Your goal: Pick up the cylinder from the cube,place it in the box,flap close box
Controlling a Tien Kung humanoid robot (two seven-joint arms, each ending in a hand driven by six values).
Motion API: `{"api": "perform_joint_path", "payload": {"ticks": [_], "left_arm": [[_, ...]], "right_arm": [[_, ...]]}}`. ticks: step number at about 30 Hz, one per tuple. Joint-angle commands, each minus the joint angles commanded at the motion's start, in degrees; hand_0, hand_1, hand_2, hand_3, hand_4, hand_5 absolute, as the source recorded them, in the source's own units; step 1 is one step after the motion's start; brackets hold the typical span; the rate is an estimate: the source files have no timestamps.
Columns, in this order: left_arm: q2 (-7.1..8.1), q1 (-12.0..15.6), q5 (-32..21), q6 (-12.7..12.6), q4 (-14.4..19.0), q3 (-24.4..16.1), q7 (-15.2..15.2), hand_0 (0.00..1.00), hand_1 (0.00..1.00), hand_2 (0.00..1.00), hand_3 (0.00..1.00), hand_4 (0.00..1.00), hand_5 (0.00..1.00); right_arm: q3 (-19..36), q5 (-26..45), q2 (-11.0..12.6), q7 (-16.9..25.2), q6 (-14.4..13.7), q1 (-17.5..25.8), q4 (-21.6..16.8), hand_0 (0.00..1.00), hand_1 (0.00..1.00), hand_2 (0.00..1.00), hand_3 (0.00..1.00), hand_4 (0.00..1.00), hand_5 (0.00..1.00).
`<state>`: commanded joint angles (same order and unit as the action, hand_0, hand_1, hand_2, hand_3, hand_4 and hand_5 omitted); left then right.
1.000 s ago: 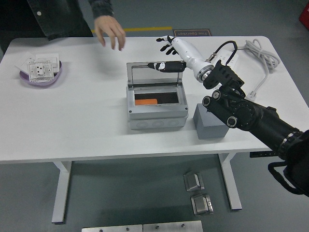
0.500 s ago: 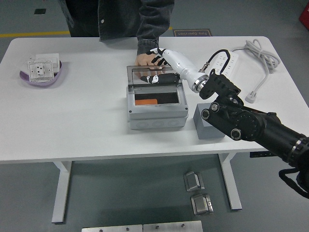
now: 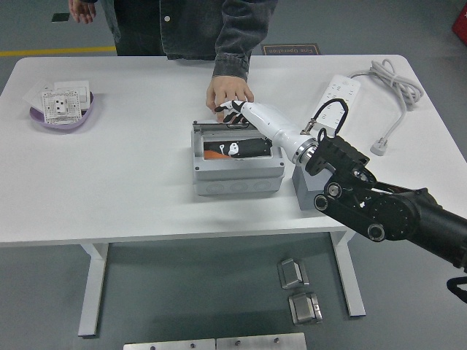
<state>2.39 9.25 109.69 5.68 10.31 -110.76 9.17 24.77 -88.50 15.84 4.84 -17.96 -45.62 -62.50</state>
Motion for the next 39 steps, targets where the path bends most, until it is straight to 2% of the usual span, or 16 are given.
{"api": "perform_joint_path", "payload": {"ticks": [5,10,13,17,21,25,28,31,34,39], "left_arm": [[-0.23,0.11,-0.34,0.01,0.00,0.37,0.00,0.625,0.574,0.542,0.583,0.399,0.095],[-0.42,0.09,-0.90,-0.05,0.00,1.04,-0.05,0.625,0.575,0.543,0.584,0.399,0.095],[-0.45,0.16,-0.15,-0.02,0.00,0.20,-0.01,0.625,0.575,0.543,0.584,0.399,0.095],[-0.42,0.46,2.34,0.14,0.00,-2.49,0.14,0.625,0.575,0.543,0.584,0.399,0.096],[-0.35,0.95,4.91,0.32,0.00,-5.26,0.23,0.625,0.575,0.543,0.585,0.400,0.098],[-0.37,1.46,6.79,0.40,0.00,-7.49,0.31,0.625,0.575,0.543,0.585,0.400,0.098],[-0.53,1.76,7.27,0.45,0.00,-8.15,0.35,0.625,0.574,0.543,0.585,0.401,0.100],[-0.79,1.97,7.07,0.48,0.00,-8.00,0.43,0.625,0.574,0.543,0.585,0.401,0.100],[-0.94,2.11,6.36,0.44,0.00,-7.41,0.41,0.626,0.574,0.543,0.584,0.403,0.102],[-1.05,2.44,6.06,0.46,0.00,-7.40,0.32,0.626,0.574,0.543,0.583,0.405,0.104]], "right_arm": [[0.66,-1.68,0.32,-0.79,0.25,2.98,-1.42,0.582,0.596,0.672,0.805,0.909,0.600],[3.75,-3.62,-0.35,-1.30,0.33,4.69,-0.61,0.566,0.596,0.676,0.810,0.908,0.603],[6.44,-6.25,0.29,-2.37,1.01,5.28,-0.91,0.566,0.596,0.676,0.810,0.908,0.603],[11.55,-11.01,3.07,-4.91,3.34,6.88,-3.23,0.555,0.593,0.680,0.819,0.897,0.622],[17.77,-15.59,6.49,-7.37,5.79,10.25,-7.35,0.548,0.587,0.679,0.825,0.898,0.653],[25.79,-19.03,8.35,-7.46,5.67,15.27,-12.06,0.548,0.587,0.679,0.825,0.898,0.653],[31.90,-16.61,6.92,-4.41,2.67,19.40,-13.87,0.539,0.585,0.679,0.818,0.903,0.662],[39.07,-10.68,3.69,0.33,-0.79,24.53,-12.42,0.539,0.585,0.679,0.818,0.903,0.662],[44.25,-4.17,1.08,5.33,-2.11,28.80,-9.49,0.563,0.585,0.672,0.808,0.915,0.674],[50.84,6.18,-0.91,12.81,-1.91,34.45,-7.69,0.581,0.609,0.669,0.794,0.906,0.646]]}}
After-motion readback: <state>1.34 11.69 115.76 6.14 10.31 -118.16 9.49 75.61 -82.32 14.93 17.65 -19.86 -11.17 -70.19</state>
